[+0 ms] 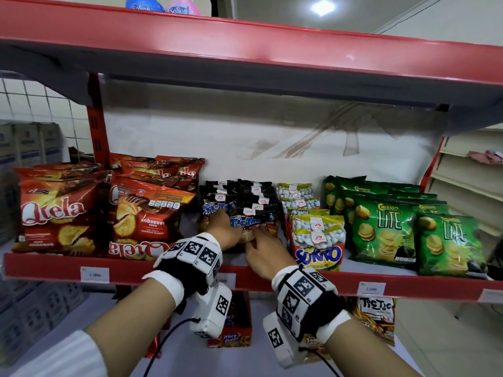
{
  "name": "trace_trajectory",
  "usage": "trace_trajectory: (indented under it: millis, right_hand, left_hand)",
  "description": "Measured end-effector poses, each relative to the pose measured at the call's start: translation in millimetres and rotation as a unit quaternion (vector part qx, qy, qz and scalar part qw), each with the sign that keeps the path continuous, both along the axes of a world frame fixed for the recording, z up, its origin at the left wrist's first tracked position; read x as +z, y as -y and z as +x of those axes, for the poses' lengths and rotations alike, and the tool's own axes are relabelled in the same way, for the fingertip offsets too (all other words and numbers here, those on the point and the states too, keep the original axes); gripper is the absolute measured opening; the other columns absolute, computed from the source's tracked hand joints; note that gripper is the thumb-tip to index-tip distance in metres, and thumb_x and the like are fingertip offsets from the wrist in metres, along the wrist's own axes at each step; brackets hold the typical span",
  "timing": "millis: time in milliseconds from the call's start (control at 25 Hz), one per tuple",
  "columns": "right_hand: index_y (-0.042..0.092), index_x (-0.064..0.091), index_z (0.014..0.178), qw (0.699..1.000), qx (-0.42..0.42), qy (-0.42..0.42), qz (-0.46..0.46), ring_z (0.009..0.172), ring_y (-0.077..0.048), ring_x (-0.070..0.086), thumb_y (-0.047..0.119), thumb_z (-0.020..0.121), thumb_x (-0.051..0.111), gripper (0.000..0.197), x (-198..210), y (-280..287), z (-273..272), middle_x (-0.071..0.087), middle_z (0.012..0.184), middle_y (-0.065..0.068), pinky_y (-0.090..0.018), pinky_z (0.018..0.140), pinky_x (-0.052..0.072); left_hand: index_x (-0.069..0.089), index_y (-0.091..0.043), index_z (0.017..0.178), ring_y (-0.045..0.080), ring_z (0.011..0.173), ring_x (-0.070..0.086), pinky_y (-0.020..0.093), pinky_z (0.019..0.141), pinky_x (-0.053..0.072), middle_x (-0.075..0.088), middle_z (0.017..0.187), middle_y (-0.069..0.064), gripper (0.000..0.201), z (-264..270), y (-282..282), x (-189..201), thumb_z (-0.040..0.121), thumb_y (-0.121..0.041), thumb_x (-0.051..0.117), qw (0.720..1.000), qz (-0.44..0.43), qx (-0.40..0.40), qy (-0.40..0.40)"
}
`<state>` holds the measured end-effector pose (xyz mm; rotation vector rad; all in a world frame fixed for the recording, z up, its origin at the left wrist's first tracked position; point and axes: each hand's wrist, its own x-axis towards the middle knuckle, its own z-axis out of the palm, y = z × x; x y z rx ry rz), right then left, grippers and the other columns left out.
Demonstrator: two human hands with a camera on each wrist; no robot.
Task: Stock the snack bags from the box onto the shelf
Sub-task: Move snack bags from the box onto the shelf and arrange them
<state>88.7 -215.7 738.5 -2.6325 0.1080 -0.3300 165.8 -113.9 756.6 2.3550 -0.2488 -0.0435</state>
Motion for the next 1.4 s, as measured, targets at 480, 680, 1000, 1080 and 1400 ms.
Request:
trace_trajectory:
  millis: [480, 680, 1000, 1080, 1400]
  right_hand:
    - [0.005, 0.052, 0.117, 0.996, 0.000, 0.080, 0.030, 0.117, -0.028, 0.049, 0.015, 0.091, 0.045, 0.029, -6, 2, -2, 0.053, 0.124, -0.014, -0.034, 0.096, 0.041]
    - [0.006, 0.050, 0.119, 0.994, 0.019, 0.106, 0.002, 0.116, -0.029, 0.050, 0.014, 0.090, 0.044, 0.031, -3, -6, -9, 0.055, 0.122, -0.014, -0.035, 0.093, 0.043]
    - [0.011, 0.044, 0.131, 0.996, 0.013, 0.083, 0.018, 0.115, -0.031, 0.053, 0.019, 0.094, 0.041, 0.038, 2, -5, -16, 0.057, 0.125, -0.015, -0.034, 0.087, 0.043]
    - [0.013, 0.048, 0.132, 0.989, 0.005, 0.141, 0.045, 0.109, -0.030, 0.057, 0.016, 0.092, 0.045, 0.041, 3, -3, -23, 0.061, 0.120, -0.014, -0.032, 0.085, 0.044]
    - [0.014, 0.063, 0.107, 0.948, 0.057, 0.287, 0.123, 0.088, -0.021, 0.057, 0.009, 0.089, 0.054, 0.022, 33, -10, -36, 0.056, 0.092, -0.002, -0.031, 0.081, 0.046]
  left_hand:
    - [0.027, -0.007, 0.141, 0.026, 0.117, 0.051, 0.020, 0.080, 0.035, 0.053, 0.130, 0.012, 0.064, 1, -1, -13, 0.088, -0.013, 0.061, 0.994, -0.106, -0.013, -0.016]
    - [0.033, -0.007, 0.140, 0.027, 0.120, 0.051, 0.024, 0.095, 0.041, 0.053, 0.133, 0.012, 0.056, 2, -6, -17, 0.090, -0.010, 0.059, 0.991, -0.129, -0.028, 0.014]
    - [0.037, -0.003, 0.139, 0.027, 0.128, 0.048, 0.037, 0.106, 0.039, 0.052, 0.137, 0.013, 0.055, -8, -6, -23, 0.090, -0.005, 0.060, 0.982, -0.171, -0.042, 0.067]
    - [0.038, -0.004, 0.139, 0.026, 0.125, 0.051, 0.032, 0.104, 0.039, 0.055, 0.133, 0.012, 0.051, -17, -12, -21, 0.092, -0.010, 0.057, 0.982, -0.157, -0.024, 0.099]
    - [0.066, -0.010, 0.087, 0.021, 0.066, 0.065, 0.032, 0.066, 0.052, 0.068, 0.071, 0.003, 0.031, -78, -67, 11, 0.098, -0.032, 0.047, 0.945, -0.185, 0.025, 0.269]
